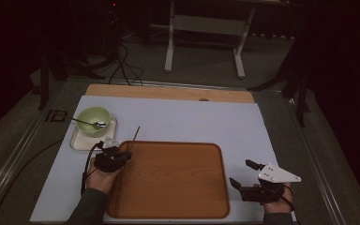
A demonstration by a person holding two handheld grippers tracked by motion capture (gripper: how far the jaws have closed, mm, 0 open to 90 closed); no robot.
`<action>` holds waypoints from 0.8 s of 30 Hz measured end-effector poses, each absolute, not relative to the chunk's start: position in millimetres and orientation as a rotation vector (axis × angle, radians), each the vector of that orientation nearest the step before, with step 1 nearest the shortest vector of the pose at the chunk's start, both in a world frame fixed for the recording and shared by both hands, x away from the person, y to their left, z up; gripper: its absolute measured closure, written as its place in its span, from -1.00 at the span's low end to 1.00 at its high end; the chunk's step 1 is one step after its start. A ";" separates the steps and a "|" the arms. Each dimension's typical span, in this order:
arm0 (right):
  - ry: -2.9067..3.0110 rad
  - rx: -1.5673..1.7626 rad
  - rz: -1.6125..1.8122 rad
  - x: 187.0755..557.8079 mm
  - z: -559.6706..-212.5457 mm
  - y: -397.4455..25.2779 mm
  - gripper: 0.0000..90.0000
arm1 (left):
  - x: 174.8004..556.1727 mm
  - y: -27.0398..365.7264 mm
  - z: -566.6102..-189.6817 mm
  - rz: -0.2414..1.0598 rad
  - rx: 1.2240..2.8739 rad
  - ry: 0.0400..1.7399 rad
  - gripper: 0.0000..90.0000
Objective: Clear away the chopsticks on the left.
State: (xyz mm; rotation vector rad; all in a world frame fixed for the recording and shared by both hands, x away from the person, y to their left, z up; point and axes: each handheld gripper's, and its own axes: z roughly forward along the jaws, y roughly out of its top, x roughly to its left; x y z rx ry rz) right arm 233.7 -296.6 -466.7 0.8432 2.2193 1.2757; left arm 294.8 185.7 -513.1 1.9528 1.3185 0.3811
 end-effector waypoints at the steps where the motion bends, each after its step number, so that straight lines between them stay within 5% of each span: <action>1: 2.220 0.841 1.275 233.8 -466.8 -296.4 -0.70 | 293.1 186.7 -513.4 0.387 1.958 1.320 0.81; 24: 2.225 0.842 1.273 234.1 -466.9 -295.8 -0.70 | 276.1 194.9 -519.4 0.368 2.007 1.424 0.76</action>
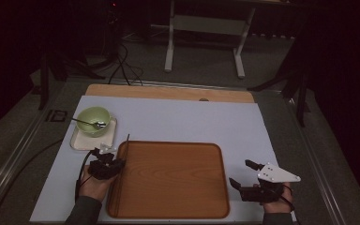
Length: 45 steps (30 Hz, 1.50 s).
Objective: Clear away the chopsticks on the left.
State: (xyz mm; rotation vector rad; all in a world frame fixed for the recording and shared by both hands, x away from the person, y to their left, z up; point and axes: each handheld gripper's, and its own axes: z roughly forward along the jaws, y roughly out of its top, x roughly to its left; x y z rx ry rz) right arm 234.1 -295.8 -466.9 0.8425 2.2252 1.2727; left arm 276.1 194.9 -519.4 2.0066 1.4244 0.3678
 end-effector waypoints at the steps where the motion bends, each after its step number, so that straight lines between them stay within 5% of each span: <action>1: 2.226 0.844 1.273 233.9 -466.9 -295.8 -0.70 | 275.3 195.2 -519.4 0.367 2.009 1.428 0.76; 45: 2.225 0.837 1.275 233.2 -466.3 -295.6 -0.70 | 247.0 187.6 -518.4 0.423 2.096 1.391 0.54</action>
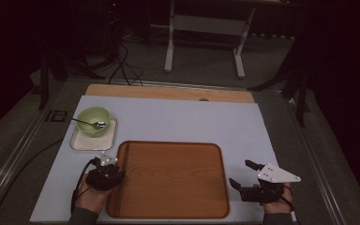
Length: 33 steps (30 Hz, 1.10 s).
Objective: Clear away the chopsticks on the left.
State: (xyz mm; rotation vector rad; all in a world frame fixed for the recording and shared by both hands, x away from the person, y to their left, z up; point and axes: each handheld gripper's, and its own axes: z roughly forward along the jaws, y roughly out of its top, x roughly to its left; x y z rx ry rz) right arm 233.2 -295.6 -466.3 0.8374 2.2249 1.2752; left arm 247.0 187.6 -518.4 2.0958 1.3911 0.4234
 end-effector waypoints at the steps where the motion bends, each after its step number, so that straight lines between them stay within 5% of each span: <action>1: 2.225 0.838 1.276 233.2 -466.2 -295.6 -0.70 | 246.5 186.6 -518.2 0.431 2.101 1.389 0.53; 33: 2.209 0.835 1.280 231.4 -463.5 -299.9 -0.71 | 242.0 211.5 -493.7 0.534 1.895 1.439 -0.03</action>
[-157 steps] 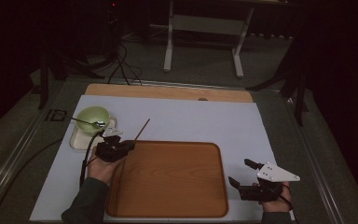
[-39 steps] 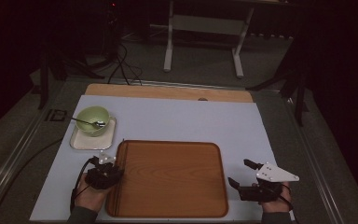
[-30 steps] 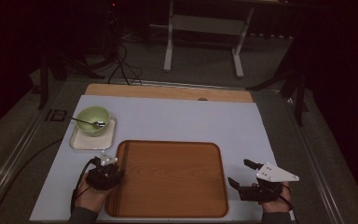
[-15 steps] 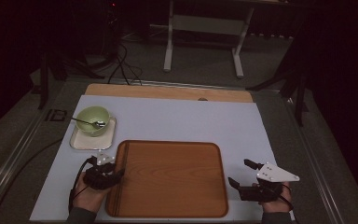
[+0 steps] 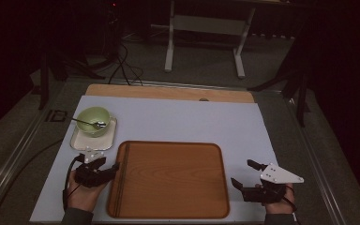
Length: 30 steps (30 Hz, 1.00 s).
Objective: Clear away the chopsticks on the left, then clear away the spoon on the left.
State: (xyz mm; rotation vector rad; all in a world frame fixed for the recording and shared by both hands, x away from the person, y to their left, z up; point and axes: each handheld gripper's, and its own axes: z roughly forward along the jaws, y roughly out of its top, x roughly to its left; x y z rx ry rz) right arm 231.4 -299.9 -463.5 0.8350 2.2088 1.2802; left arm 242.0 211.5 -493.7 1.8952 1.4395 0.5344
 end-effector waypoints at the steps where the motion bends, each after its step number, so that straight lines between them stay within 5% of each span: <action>1: 2.209 0.835 1.280 231.4 -463.5 -299.9 -0.71 | 242.0 211.5 -493.7 0.534 1.895 1.439 -0.05; 30: 2.222 0.829 1.274 232.7 -464.1 -299.6 -0.70 | 242.8 241.1 -480.0 0.650 1.771 1.473 -0.21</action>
